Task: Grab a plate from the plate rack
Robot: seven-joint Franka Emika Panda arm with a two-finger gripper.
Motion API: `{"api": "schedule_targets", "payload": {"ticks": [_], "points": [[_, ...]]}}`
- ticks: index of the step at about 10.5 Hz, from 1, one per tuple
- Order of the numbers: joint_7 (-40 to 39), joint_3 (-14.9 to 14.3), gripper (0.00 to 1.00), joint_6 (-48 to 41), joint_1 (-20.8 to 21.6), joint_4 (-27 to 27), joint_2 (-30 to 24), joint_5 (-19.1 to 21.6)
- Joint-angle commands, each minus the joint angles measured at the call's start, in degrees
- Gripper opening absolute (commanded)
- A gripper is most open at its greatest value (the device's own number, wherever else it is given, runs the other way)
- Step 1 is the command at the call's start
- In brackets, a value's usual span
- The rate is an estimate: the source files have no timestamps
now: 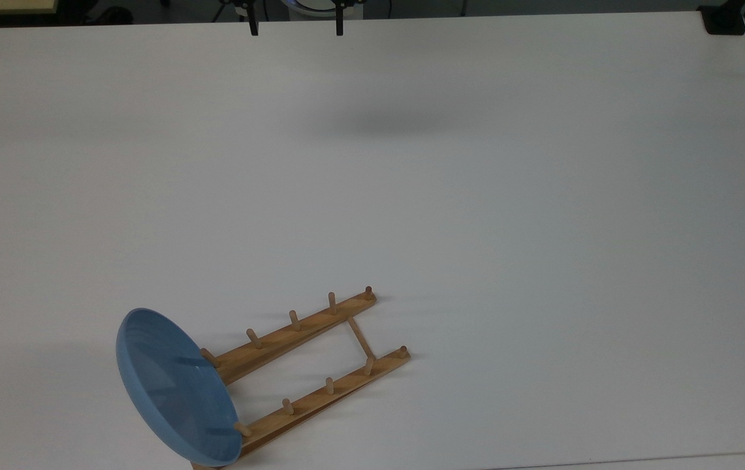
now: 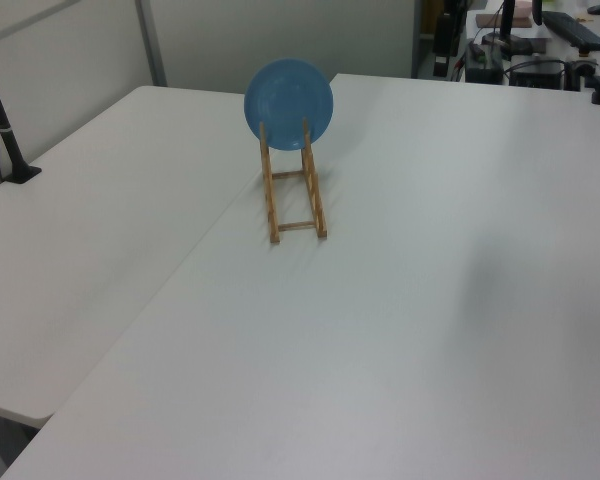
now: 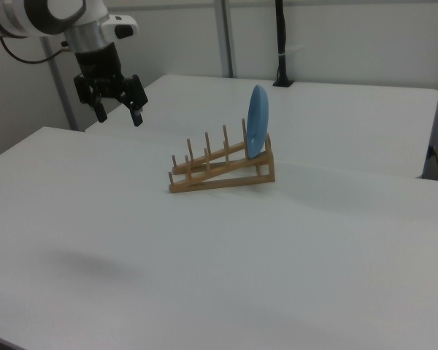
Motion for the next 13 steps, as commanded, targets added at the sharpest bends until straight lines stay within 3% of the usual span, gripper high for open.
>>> {"api": "schedule_targets", "payload": {"ticks": [1,3,6,9,11,13], "points": [[-10.99,0.14,1.0,-0.4,-0.92,-0.31,-0.17,0.64],[-13.56,-0.21,1.0,0.65,-2.68,-0.22,-0.17,0.73],[-13.93,-1.79,1.0,15.54,-4.43,-0.22,2.36,0.56],[-5.01,-3.46,1.0,38.12,-4.44,-0.22,9.56,0.47],[0.56,-3.55,1.0,47.2,-5.05,-0.31,12.74,0.2],[1.02,-4.6,1.0,53.71,-5.32,-0.31,15.46,0.29]]}}
